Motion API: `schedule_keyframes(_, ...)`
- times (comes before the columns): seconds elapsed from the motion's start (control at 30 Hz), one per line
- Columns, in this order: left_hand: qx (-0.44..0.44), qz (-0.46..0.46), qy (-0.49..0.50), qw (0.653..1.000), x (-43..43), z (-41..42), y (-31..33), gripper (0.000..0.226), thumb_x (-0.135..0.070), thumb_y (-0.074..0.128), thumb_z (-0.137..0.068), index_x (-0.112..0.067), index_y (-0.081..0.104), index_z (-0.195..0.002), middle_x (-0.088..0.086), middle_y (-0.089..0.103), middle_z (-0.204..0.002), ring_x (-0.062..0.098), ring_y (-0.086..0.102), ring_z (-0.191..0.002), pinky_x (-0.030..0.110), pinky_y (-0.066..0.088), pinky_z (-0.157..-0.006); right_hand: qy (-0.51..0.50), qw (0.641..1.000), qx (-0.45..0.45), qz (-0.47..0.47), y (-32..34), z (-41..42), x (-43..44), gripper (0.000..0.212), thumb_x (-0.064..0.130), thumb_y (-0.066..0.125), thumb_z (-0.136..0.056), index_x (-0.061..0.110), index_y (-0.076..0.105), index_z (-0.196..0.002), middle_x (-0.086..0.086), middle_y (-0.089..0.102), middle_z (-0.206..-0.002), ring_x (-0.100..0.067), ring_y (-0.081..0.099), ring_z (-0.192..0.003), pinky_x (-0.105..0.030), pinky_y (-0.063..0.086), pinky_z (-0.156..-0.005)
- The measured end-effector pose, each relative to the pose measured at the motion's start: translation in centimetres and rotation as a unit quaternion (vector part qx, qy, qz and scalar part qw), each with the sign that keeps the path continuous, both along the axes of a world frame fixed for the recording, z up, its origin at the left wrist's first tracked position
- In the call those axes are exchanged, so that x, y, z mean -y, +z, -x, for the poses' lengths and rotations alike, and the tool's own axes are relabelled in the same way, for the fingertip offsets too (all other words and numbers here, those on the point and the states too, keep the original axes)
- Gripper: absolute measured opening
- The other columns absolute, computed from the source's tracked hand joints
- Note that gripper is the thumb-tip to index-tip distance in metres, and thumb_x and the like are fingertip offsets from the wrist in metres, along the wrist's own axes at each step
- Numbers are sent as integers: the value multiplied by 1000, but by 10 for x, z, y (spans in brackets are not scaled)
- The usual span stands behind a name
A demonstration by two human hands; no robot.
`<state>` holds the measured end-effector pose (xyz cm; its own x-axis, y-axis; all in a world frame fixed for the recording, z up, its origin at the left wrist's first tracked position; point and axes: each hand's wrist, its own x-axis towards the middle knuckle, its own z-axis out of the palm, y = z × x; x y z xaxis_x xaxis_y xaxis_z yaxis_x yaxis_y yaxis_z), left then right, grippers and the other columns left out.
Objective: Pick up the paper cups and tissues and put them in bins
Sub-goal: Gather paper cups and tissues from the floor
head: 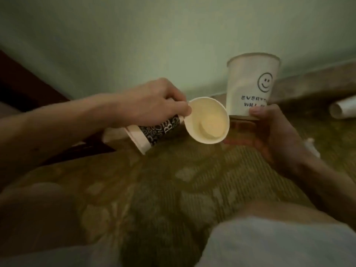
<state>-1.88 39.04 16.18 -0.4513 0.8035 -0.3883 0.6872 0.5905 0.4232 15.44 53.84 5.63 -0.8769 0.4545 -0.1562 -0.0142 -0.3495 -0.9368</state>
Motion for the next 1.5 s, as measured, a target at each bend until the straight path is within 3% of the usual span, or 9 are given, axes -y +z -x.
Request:
schedule_keyframes(0.17, -102, -25, 118, 987, 143, 37, 88, 25, -47, 55, -89, -33, 75, -86, -23, 69, -78, -3, 63, -74, 27, 48, -63, 242, 967, -4, -84, 89, 106, 80, 35, 25, 61, -74, 16, 60, -108, -5, 75, -94, -29, 69, -95, -39, 58, -76)
schedule_keyframes(0.3, -153, -17, 214, 965, 276, 36, 139, 21, -51, 55, -86, -41, 72, -89, -20, 70, -83, -1, 64, -80, 33, 54, -72, 383, 910, -67, -146, 147, 161, 193, 39, 30, 54, -73, 20, 62, -110, -6, 74, -100, -25, 71, -94, -34, 60, -74)
schedule_keyframes(0.43, -178, -37, 307, 934, 411, 18, 166, 17, -46, 57, -92, -44, 72, -85, -22, 70, -86, -3, 64, -85, 33, 49, -75, 492, 842, -78, -209, 177, 200, 322, 50, 28, 64, -73, 9, 62, -119, -19, 69, -115, -36, 65, -109, -45, 56, -89)
schedule_keyframes(0.6, -166, -12, 438, 883, 561, -4, 143, 21, -48, 56, -92, -38, 71, -81, -6, 71, -85, 20, 68, -83, 54, 53, -81, 592, 784, -85, -169, 152, 237, 475, 59, 48, 66, -49, 23, 67, -103, -4, 76, -96, -23, 73, -90, -47, 57, -85)
schedule_keyframes(0.8, -63, -19, 529, 846, 699, -28, 60, 23, -42, 56, -95, -36, 70, -78, -18, 68, -82, -2, 64, -80, 25, 48, -73, 706, 681, -10, -195, 91, 245, 613, 42, 47, 62, -67, 30, 62, -105, 8, 75, -96, -8, 71, -90, -37, 55, -81)
schedule_keyframes(0.93, 15, 35, 527, 849, 748, -25, -4, 23, -39, 53, -98, -36, 63, -77, -17, 64, -80, -2, 59, -81, 22, 43, -77, 705, 611, -20, -359, 62, 238, 665, 33, 67, 50, -76, 42, 56, -96, 28, 53, -98, 4, 57, -86, -19, 39, -68)
schedule_keyframes(1.07, 78, -5, 524, 848, 768, -26, -53, 24, -33, 53, -100, -23, 63, -81, -11, 58, -79, 1, 53, -76, 26, 43, -76, 626, 514, -114, -575, 36, 239, 689, 75, 83, 26, -55, 34, 51, -105, 11, 35, -104, -6, 35, -97, -29, 34, -73)
schedule_keyframes(1.3, 60, -26, 544, 837, 777, -11, -82, 18, -28, 56, -99, -25, 67, -85, -7, 67, -88, 8, 60, -82, 32, 49, -83, 516, 428, -208, -712, 14, 243, 706, 88, 88, 18, -55, 25, 53, -106, 2, 27, -101, -12, 27, -95, -33, 29, -75)
schedule_keyframes(1.5, 23, -70, 609, 790, 788, -5, -63, 13, -20, 59, -97, -27, 70, -93, -12, 68, -90, 1, 64, -83, 10, 48, -69, 549, 450, -172, -684, 18, 240, 693, 83, 99, 21, -53, 31, 45, -95, 6, 39, -109, -11, 42, -94, -31, 39, -74)
